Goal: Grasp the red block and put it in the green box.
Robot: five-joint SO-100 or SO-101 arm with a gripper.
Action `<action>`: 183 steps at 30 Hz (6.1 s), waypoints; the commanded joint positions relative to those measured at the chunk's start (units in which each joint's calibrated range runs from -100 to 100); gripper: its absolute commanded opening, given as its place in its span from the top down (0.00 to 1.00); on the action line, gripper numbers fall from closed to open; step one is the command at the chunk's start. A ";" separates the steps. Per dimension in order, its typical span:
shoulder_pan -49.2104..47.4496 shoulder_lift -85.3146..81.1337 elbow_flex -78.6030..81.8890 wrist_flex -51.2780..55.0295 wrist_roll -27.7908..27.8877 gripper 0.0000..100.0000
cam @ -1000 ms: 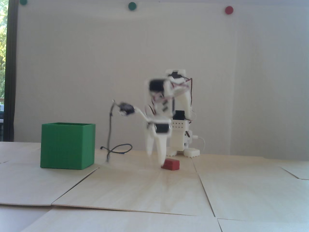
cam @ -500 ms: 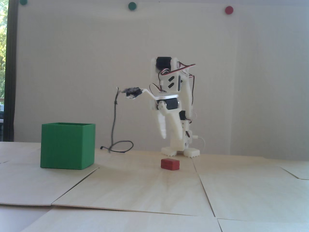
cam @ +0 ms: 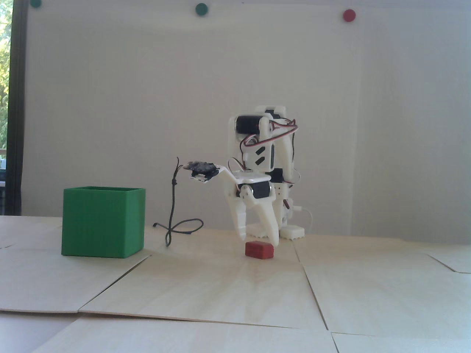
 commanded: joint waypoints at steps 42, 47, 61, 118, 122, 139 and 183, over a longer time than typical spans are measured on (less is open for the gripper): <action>-4.06 -1.37 5.97 7.99 1.62 0.59; -4.14 -1.52 11.02 2.59 1.62 0.59; -4.14 -1.52 10.85 2.59 2.03 0.98; 24.33 -24.26 6.06 -55.00 10.41 0.98; 24.41 -24.19 8.19 -59.47 10.46 0.98; 31.73 -23.40 8.45 -71.78 10.52 0.98; 13.95 -60.90 43.41 -53.73 13.54 0.98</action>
